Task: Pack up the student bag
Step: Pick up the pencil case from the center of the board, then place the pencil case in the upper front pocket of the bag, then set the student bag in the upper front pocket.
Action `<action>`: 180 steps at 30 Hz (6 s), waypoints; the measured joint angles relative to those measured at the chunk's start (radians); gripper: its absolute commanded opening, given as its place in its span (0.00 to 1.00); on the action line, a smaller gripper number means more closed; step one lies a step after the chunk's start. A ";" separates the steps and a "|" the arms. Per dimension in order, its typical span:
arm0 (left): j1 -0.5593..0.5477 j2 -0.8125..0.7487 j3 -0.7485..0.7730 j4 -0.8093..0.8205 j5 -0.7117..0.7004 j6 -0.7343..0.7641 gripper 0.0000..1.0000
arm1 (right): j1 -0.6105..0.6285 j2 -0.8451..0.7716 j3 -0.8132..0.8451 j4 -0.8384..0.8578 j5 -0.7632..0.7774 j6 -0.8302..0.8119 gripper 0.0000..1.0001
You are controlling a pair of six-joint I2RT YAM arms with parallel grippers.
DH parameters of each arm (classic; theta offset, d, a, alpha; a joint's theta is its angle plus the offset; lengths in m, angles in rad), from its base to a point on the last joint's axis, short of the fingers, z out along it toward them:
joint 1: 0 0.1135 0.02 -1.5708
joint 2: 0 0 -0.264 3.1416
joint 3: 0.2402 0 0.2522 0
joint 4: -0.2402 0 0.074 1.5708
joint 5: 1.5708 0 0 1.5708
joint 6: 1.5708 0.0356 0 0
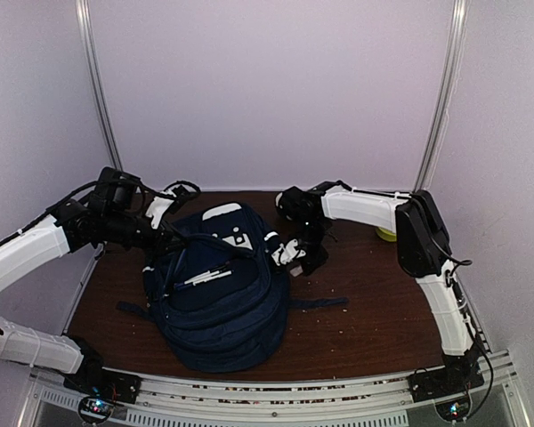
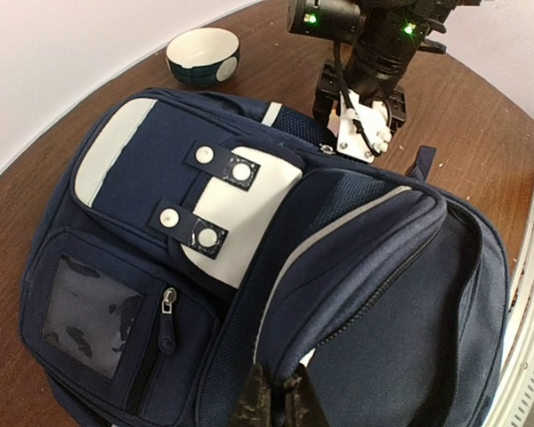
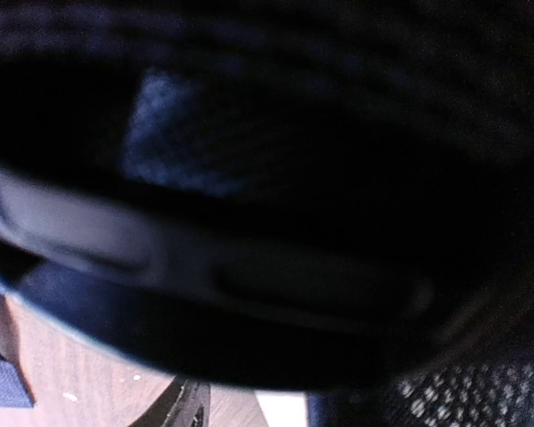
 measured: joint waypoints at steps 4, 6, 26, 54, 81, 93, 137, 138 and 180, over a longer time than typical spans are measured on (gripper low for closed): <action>0.000 0.000 0.000 0.000 0.000 0.000 0.00 | -0.002 0.024 0.056 -0.080 0.000 0.017 0.50; 0.000 0.000 0.000 0.000 0.000 0.000 0.00 | -0.002 0.035 0.081 -0.118 0.000 0.034 0.51; 0.003 -0.005 0.000 -0.001 0.010 -0.001 0.00 | -0.013 -0.204 -0.365 -0.093 -0.130 0.330 0.48; 0.003 -0.004 0.000 -0.001 0.011 -0.001 0.00 | 0.064 -0.312 -0.552 0.232 -0.119 0.581 0.39; 0.004 -0.004 0.000 -0.001 0.014 -0.002 0.00 | 0.212 -0.648 -0.377 0.093 -0.090 0.620 0.22; 0.004 -0.002 0.000 -0.001 0.014 -0.006 0.00 | 0.579 -0.380 0.011 0.062 0.055 0.505 0.20; 0.003 0.021 0.000 -0.001 0.057 -0.005 0.00 | 0.527 -0.438 -0.230 0.249 0.152 0.491 0.49; 0.000 0.029 0.001 -0.001 0.071 -0.006 0.00 | 0.527 -0.472 -0.262 0.248 0.135 0.497 0.49; -0.438 -0.188 -0.211 0.034 -0.314 -0.356 0.35 | 0.180 -0.780 -0.879 0.518 -0.253 0.606 0.42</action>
